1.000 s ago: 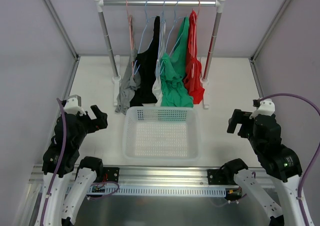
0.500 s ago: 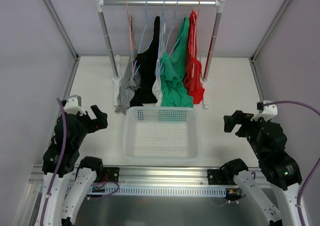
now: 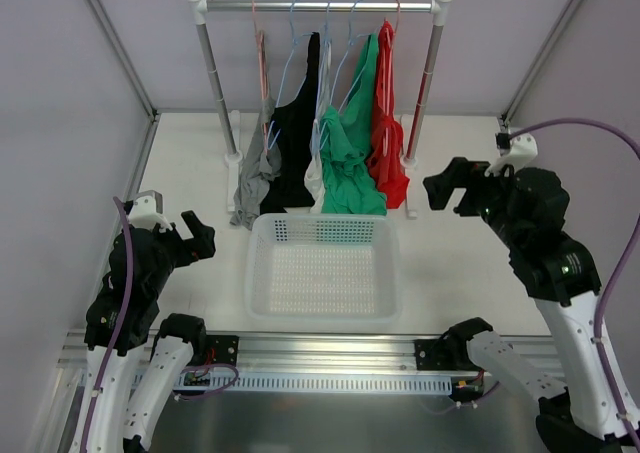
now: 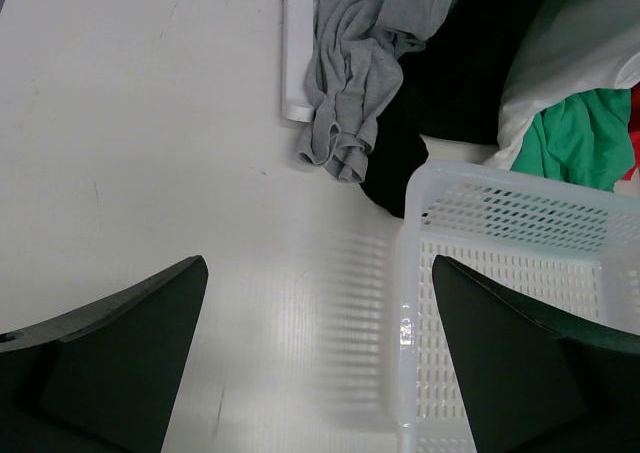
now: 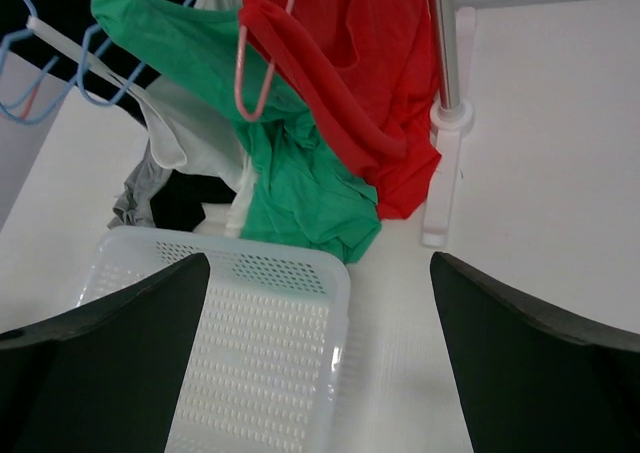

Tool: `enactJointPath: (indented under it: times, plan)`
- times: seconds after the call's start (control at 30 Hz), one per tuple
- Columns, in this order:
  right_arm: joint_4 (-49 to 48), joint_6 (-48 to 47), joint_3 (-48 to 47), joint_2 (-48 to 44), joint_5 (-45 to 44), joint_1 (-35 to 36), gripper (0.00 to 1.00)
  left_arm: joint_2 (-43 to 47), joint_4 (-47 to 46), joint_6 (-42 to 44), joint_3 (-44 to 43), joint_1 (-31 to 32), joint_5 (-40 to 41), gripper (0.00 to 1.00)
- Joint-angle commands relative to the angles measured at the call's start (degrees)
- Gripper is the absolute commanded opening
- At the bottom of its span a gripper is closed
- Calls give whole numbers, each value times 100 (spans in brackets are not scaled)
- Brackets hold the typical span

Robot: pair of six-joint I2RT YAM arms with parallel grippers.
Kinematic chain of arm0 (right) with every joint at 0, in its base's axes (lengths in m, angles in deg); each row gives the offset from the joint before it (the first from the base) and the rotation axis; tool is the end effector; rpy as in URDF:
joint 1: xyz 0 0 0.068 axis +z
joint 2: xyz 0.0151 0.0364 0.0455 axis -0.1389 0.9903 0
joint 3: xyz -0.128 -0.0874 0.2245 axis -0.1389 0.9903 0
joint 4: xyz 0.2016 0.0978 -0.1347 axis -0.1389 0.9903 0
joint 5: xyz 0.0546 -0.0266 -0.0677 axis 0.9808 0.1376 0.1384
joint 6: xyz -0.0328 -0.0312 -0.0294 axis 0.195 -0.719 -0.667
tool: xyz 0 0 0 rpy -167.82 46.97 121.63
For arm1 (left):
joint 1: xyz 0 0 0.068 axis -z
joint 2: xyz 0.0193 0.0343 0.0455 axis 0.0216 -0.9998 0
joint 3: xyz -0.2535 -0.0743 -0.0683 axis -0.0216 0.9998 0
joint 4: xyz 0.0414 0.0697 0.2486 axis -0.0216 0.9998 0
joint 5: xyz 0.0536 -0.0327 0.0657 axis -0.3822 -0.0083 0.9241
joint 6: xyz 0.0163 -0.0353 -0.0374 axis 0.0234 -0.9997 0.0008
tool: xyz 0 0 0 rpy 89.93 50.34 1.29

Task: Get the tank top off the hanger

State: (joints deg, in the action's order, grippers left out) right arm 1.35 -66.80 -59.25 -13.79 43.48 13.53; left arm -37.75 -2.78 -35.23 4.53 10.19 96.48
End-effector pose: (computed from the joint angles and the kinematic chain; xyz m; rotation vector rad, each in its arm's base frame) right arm 0.1223 0.0455 0.4434 -0.2548 1.7379 0.2274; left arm 0.0798 -0.0084 0.3387 -0.2276 1.8577 -0.2181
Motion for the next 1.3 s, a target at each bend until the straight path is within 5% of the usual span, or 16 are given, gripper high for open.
enactJointPath:
  times: [0.0,0.17,0.3,0.6,0.93,1.27]
  plan:
    - [-412,-2,-666,779,217,19,100,26,-173,-50,60,19,0,99]
    - [-185,-274,-1816,2107,-3,37,92,18,-173,-59,60,54,0,99]
    - [167,-730,-3316,3312,-248,211,75,18,-181,-59,68,45,26,99]
    - [651,-1101,-5596,5333,-969,441,61,-97,-190,-41,60,72,-114,99]
    - [424,-1154,-5941,6100,-1243,476,51,-88,-190,-33,60,81,-158,99]
    - [151,-855,-5783,6223,-1814,476,20,-105,-208,-24,69,81,-193,99]
